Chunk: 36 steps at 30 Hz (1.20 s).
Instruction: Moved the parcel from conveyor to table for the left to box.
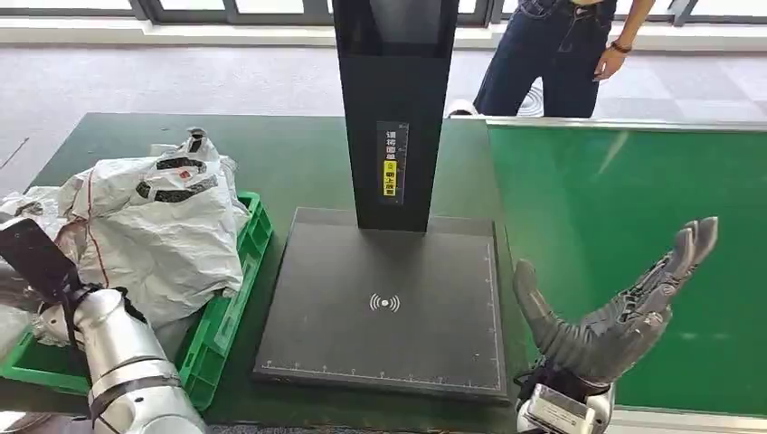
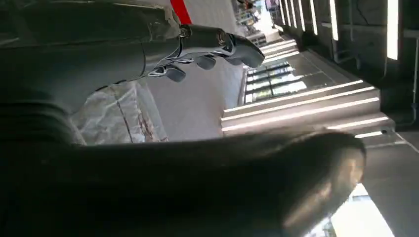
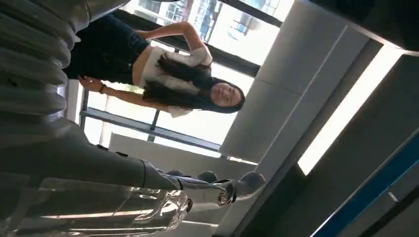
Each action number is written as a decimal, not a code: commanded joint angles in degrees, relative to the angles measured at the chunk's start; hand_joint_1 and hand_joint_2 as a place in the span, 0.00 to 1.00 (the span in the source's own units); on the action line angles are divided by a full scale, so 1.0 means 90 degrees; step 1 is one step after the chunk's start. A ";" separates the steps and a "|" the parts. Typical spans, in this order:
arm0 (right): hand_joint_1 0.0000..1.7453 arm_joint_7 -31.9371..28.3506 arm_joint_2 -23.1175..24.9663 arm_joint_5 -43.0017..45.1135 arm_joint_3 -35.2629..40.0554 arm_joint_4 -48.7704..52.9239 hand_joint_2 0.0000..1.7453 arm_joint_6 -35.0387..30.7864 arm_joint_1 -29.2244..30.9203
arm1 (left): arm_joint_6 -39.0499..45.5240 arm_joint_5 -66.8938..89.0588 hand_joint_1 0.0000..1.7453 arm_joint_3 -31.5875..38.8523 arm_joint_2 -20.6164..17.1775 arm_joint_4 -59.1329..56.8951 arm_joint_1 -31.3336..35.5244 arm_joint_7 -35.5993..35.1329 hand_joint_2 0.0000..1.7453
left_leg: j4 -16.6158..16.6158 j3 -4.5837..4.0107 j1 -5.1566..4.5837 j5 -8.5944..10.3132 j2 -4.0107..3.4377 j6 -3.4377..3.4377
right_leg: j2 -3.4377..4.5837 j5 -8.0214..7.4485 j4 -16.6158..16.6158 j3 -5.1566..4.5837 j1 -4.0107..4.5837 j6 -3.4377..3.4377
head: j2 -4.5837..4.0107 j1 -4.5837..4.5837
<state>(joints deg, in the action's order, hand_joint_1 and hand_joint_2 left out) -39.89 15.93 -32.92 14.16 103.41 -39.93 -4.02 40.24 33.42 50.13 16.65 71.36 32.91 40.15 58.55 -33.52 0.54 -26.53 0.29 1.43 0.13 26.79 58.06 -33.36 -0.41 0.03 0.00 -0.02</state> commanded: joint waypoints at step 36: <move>0.00 -0.0013 0.0385 -0.0146 -0.0455 -0.0112 1.00 -0.0008 -0.0197 | -0.2084 -0.2818 0.00 -0.4600 0.0215 0.1441 -0.1811 -0.0017 1.00 | -0.0011 0.0007 -0.0005 0.0000 -0.0006 -0.0005 | 0.0005 -0.0001 -0.0011 0.0002 -0.0006 0.0001 | 0.0000 -0.0002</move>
<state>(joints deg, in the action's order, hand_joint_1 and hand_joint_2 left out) -39.87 16.26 -34.42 11.72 103.41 -40.02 -4.51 21.66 8.20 9.99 18.51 85.24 18.07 40.15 58.56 -33.55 0.53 -26.56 0.23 1.41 0.22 26.78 58.05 -33.43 -0.44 0.04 0.00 -0.04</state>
